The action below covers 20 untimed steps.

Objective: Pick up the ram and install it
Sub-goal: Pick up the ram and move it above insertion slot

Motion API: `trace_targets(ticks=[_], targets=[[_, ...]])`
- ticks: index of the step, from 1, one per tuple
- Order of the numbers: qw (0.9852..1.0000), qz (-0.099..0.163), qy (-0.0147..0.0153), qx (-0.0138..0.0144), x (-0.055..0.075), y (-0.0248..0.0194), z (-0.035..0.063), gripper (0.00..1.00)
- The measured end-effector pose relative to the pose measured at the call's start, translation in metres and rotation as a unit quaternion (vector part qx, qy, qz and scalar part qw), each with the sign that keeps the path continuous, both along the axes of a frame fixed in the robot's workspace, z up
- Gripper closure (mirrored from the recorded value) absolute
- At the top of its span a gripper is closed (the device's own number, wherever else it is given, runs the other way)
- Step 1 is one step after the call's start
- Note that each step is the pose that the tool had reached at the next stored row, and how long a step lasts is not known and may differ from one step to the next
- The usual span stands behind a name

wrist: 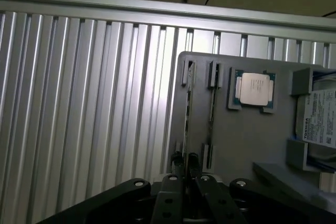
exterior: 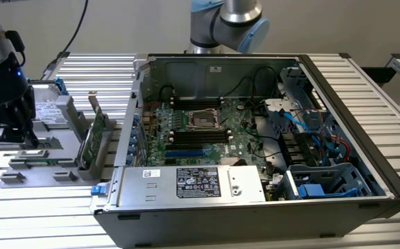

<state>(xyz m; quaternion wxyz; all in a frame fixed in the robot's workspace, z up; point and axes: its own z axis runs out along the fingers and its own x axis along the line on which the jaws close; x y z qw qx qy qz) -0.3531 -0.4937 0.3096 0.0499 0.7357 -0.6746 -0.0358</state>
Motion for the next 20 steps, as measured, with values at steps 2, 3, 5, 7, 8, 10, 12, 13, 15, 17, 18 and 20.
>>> trace_targets(ticks=[2,3,5,7,8,10,12,13,15,17,18,20], targets=[[1.0000,0.000,0.0023,-0.0006,0.003,0.0002,0.0050,0.86],[1.0000,0.000,0.0039,-0.0009,0.004,0.0003,0.0070,0.86],[1.0000,0.000,0.0070,-0.0010,0.007,0.0009,0.0098,0.86],[1.0000,0.000,0.0098,-0.0011,0.010,0.0018,0.0113,0.86],[0.9999,0.000,0.0110,-0.0012,0.012,0.0022,0.0121,0.86],[0.9999,0.000,0.0129,-0.0013,0.015,0.0033,0.0141,0.86],[0.9999,0.000,0.0137,-0.0013,0.019,0.0045,0.0171,0.86],[0.9999,0.000,0.0137,-0.0013,0.021,0.0054,0.0185,0.86],[0.9999,0.000,0.0137,-0.0012,0.026,0.0073,0.0217,0.86],[0.9999,0.000,0.0137,-0.0013,0.030,0.0096,0.0249,0.86],[0.9999,0.000,0.0138,-0.0013,0.032,0.0111,0.0262,0.86],[0.9999,0.000,0.0138,-0.0013,0.036,0.0142,0.0276,0.86]])
